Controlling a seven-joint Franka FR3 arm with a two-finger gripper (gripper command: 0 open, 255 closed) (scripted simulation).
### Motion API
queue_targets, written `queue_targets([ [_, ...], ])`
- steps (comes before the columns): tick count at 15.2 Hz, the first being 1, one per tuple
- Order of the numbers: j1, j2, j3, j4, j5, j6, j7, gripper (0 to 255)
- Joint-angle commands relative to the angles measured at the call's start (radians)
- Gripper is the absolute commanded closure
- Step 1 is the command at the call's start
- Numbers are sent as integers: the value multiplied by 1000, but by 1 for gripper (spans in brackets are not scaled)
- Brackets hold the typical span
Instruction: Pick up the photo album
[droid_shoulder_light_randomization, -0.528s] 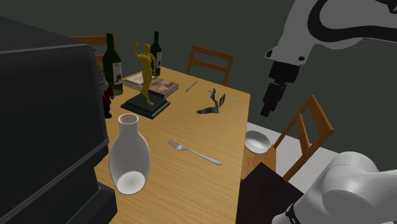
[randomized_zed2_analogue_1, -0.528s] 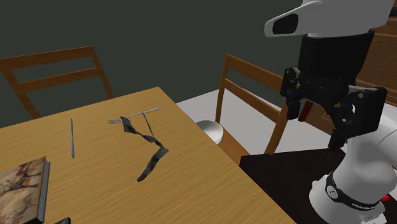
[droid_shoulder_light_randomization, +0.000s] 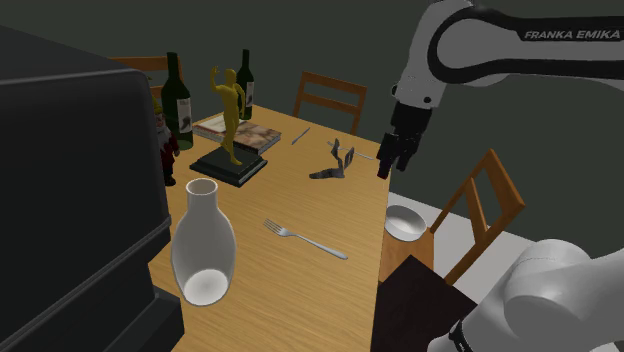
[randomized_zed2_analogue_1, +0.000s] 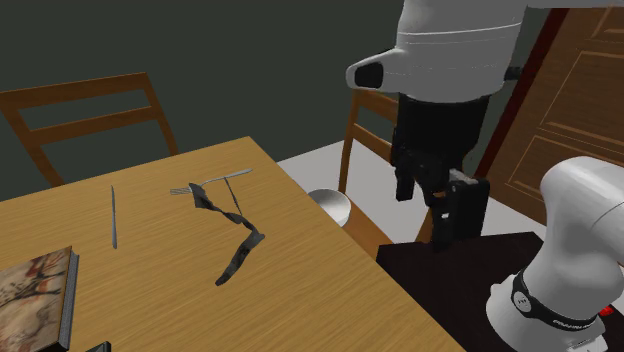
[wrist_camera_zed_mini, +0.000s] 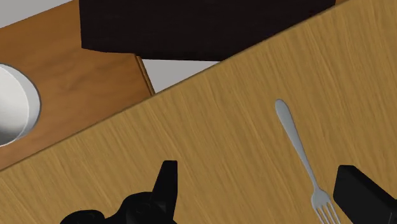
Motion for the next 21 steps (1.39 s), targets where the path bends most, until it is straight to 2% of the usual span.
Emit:
queue_targets([
  [1, -15, 70, 14, 19, -18, 61, 35, 0],
  [11, -88, 419, 50, 199, -153, 259, 229, 0],
  [21, -128, 761, 23, 493, -317, 318, 426, 0],
])
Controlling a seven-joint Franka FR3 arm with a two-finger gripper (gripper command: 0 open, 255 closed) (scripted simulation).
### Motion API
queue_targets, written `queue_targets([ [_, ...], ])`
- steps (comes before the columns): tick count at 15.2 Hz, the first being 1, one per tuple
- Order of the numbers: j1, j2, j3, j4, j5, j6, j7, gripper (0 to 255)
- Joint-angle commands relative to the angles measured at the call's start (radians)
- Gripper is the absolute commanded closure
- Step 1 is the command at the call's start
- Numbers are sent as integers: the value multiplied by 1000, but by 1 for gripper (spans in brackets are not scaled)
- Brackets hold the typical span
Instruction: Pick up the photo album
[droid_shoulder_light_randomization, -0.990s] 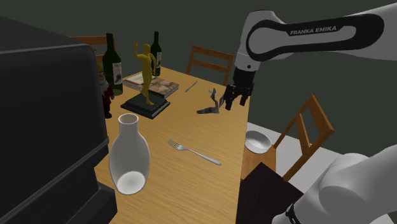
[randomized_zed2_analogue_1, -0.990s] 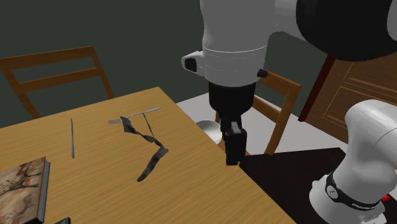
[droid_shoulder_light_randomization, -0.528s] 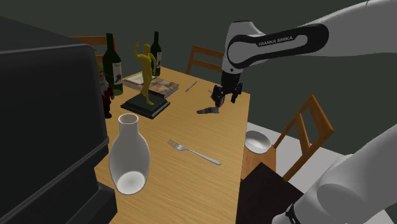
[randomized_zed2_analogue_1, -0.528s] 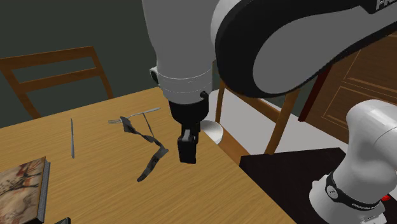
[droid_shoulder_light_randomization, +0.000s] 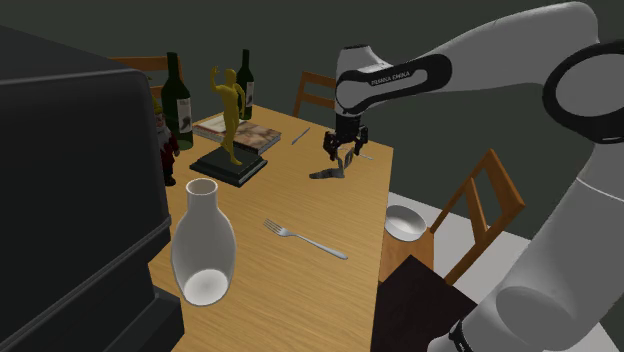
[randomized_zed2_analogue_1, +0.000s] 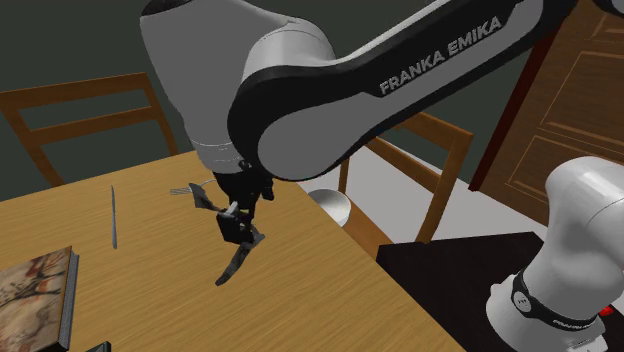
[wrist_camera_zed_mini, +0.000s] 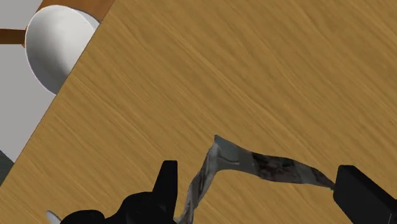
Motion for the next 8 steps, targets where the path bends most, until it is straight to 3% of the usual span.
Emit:
queue_targets([
  [1, -3, 73, -11, 78, -30, -4, 36, 0],
  [8, -11, 314, -66, 366, -107, -43, 128, 0],
])
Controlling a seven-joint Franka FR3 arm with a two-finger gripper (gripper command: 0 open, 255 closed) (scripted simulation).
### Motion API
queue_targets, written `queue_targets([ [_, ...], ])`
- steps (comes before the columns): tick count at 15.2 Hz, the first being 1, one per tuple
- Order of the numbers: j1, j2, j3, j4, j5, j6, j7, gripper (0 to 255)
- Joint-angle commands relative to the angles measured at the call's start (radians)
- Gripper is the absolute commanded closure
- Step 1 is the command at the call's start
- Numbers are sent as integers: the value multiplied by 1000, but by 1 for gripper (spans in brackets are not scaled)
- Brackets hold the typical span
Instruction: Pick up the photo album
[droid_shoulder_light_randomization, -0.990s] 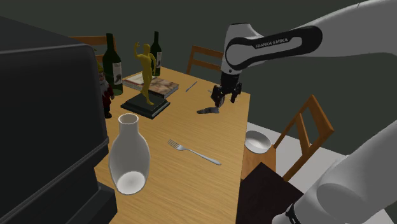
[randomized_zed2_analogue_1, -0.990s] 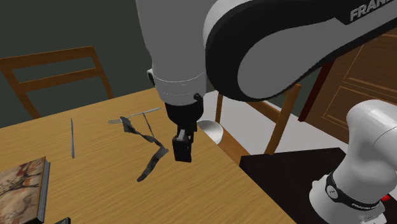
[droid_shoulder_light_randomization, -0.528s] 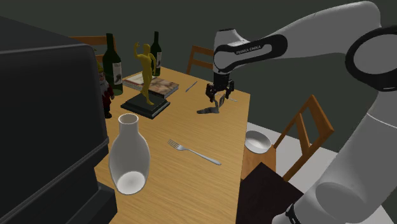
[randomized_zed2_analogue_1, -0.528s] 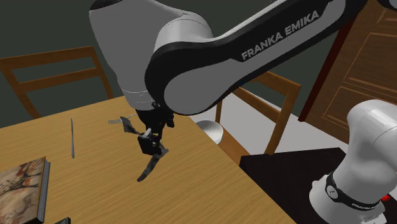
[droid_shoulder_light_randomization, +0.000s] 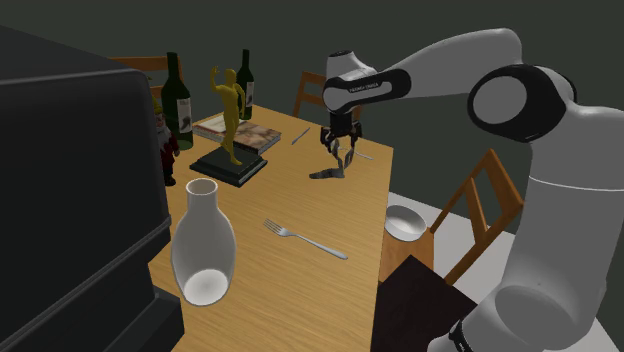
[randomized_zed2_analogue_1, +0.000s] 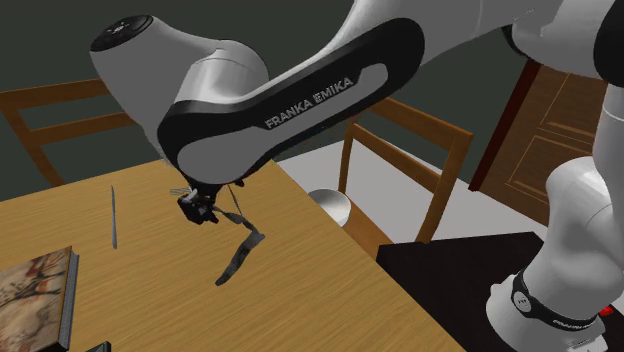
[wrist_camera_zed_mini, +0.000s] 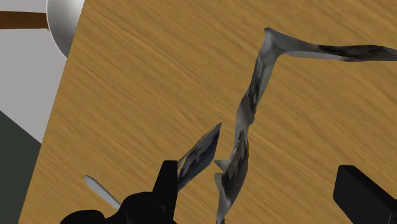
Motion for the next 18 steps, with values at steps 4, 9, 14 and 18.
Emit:
queue_targets([
  [4, -3, 70, -17, 49, -20, 22, 31, 0],
  [9, -3, 92, -19, 21, -26, 70, 48, 0],
  [14, -2, 93, -18, 21, -27, 71, 50, 255],
  [18, -3, 96, -18, 26, -26, 69, 49, 255],
])
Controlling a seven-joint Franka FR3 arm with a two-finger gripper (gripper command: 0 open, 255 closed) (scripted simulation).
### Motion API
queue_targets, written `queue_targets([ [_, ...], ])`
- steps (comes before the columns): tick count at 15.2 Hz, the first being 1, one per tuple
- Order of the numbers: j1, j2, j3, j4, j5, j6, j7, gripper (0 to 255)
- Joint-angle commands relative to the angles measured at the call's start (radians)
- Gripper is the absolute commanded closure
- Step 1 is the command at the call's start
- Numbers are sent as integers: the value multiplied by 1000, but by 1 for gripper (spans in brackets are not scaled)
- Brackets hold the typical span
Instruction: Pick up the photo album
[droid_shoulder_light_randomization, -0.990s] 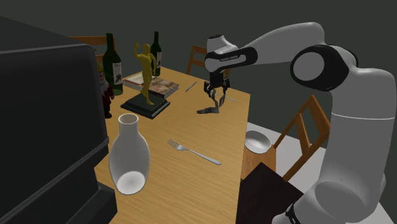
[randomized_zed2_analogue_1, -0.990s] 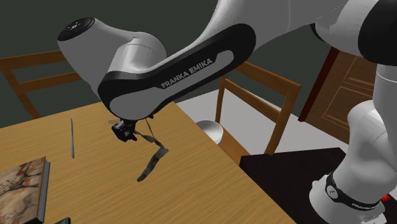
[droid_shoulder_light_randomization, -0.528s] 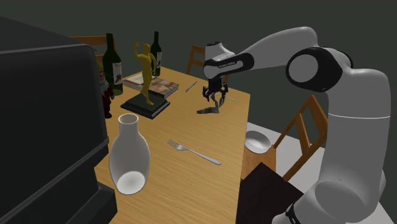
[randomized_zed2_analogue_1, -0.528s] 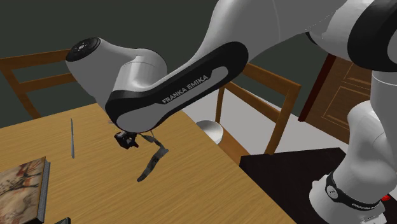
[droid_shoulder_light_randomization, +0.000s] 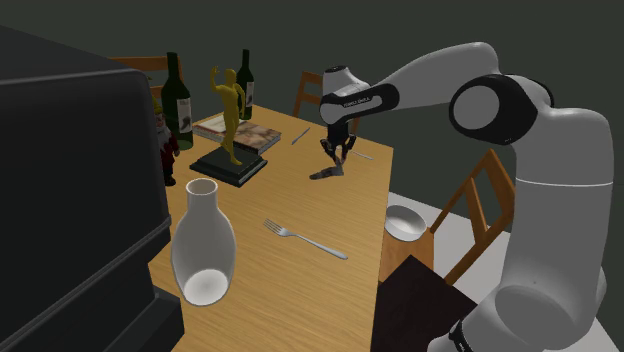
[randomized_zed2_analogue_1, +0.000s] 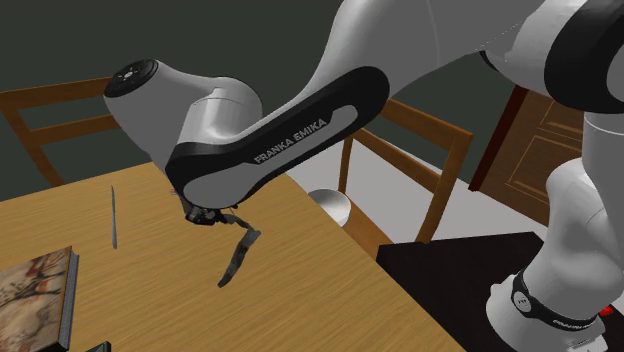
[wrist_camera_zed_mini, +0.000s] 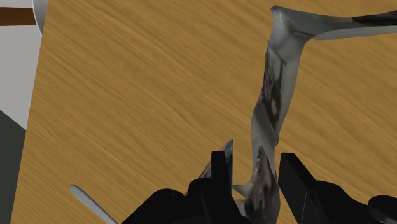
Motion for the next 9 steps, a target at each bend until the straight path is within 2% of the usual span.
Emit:
queue_targets([
  [1, 1, 2, 1, -1, 1, 1, 0, 255],
  [9, 1, -33, 3, 41, 10, -71, -27, 255],
])
